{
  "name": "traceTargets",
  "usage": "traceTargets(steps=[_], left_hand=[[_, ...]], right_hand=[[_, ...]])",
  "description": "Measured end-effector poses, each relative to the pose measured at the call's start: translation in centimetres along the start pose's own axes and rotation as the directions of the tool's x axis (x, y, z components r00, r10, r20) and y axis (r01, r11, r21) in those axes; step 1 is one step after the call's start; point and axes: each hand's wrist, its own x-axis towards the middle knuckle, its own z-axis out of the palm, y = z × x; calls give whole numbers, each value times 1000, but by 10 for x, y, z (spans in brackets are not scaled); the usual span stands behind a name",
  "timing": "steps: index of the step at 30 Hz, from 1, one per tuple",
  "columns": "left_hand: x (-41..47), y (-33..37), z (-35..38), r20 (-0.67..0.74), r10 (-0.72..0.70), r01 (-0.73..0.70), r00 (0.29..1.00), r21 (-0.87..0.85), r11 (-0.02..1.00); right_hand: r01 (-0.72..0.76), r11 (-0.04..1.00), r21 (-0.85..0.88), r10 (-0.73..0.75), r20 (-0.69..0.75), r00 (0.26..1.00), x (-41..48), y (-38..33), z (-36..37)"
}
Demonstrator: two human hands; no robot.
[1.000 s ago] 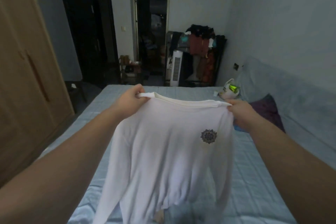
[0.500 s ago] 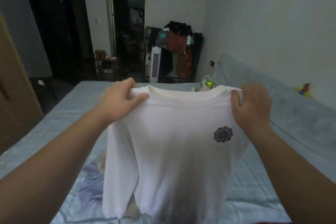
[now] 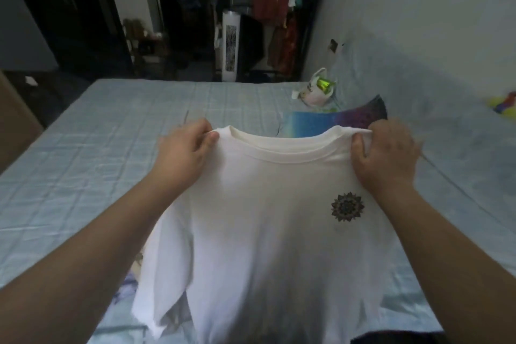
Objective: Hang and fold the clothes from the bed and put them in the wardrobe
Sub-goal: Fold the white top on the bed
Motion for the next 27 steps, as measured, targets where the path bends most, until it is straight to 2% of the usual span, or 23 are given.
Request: traceTargets(steps=[3, 7, 10, 16, 19, 23, 27], left_hand=[[21, -26, 78, 72, -147, 144, 987, 48, 988], [49, -71, 181, 141, -367, 348, 919, 145, 926], [74, -112, 258, 140, -467, 435, 873, 209, 876], [113, -216, 393, 174, -558, 471, 811, 371, 801], [112, -273, 450, 171, -545, 439, 821, 420, 794], [100, -332, 509, 173, -559, 435, 811, 461, 774], [93, -361, 551, 177, -610, 482, 772, 463, 744]], right_hand=[[37, 999, 6, -37, 131, 991, 0, 20, 84], [51, 998, 27, -57, 297, 953, -11, 41, 206], [78, 996, 39, -87, 415, 905, -23, 47, 301], [53, 992, 112, -108, 575, 811, -51, 31, 476], [62, 991, 118, -121, 608, 785, -75, 22, 553], [76, 990, 117, -135, 652, 746, -109, 13, 631], [66, 992, 110, -125, 711, 692, -131, 9, 681]])
